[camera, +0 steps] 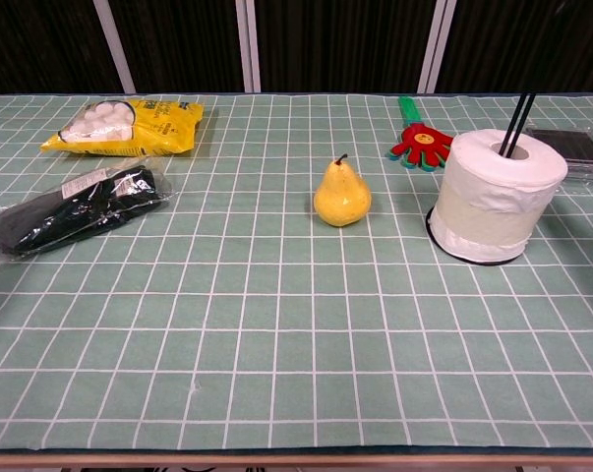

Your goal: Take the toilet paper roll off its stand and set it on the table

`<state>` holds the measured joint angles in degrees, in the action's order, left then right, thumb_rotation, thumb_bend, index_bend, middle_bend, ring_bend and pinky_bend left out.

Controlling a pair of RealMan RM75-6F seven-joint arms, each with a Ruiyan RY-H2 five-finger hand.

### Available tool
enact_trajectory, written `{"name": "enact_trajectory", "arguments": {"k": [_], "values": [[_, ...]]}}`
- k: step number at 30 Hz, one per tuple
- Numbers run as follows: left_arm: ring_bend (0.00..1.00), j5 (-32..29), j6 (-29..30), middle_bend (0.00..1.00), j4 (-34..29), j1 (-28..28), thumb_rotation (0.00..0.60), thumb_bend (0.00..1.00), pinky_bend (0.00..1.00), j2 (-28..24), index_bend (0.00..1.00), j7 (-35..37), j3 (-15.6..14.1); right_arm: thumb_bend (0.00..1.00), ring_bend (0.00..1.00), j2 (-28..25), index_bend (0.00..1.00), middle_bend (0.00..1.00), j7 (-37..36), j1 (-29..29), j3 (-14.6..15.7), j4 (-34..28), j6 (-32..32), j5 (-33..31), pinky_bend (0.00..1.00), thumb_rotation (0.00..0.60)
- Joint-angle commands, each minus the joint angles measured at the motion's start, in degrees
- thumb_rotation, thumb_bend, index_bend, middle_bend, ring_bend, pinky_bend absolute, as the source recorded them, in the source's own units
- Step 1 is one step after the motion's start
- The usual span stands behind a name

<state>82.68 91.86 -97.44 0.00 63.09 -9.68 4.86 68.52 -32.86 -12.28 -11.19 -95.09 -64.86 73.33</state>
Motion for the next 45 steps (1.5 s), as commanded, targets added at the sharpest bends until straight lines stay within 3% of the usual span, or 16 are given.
{"name": "enact_trajectory", "arguments": {"k": [1, 10, 25, 36, 45], "values": [[0.0, 0.07, -0.06, 0.0, -0.01, -0.02, 0.6, 0.1, 0.0, -0.03, 0.12, 0.08, -0.05, 0.04, 0.0, 3.89, 0.0, 0.0, -6.43, -4.15, -3.2, 2.11, 6.08, -4.26, 0.0, 0.6], [0.0, -0.16, -0.49, 0.0, 0.05, -0.21, 0.6, 0.1, 0.0, 0.1, 0.12, -0.19, -0.05, 0.04, 0.0, 11.97, 0.0, 0.0, -7.74, -6.8, -4.36, 8.98, 9.41, -8.82, 0.0, 0.6], [0.0, -0.32, -0.74, 0.0, 0.06, -0.42, 0.6, 0.1, 0.0, 0.64, 0.12, -1.49, -0.12, 0.04, 0.0, 19.95, 0.0, 0.0, -10.52, -8.54, -6.23, 17.13, 9.14, -8.9, 0.0, 0.6], [0.0, -0.57, -0.99, 0.0, 0.09, -0.56, 0.6, 0.1, 0.0, 0.81, 0.12, -1.9, -0.1, 0.04, 0.0, 24.42, 0.0, 0.0, -11.11, -10.09, -7.04, 23.09, 9.02, -7.95, 0.0, 0.6], [0.0, -0.73, -1.03, 0.0, 0.03, -0.55, 0.6, 0.1, 0.0, 0.77, 0.12, -1.97, -0.09, 0.04, 0.0, 25.41, 0.0, 0.0, -12.32, -10.97, -6.34, 24.42, 10.31, -5.87, 0.0, 0.6]]}}
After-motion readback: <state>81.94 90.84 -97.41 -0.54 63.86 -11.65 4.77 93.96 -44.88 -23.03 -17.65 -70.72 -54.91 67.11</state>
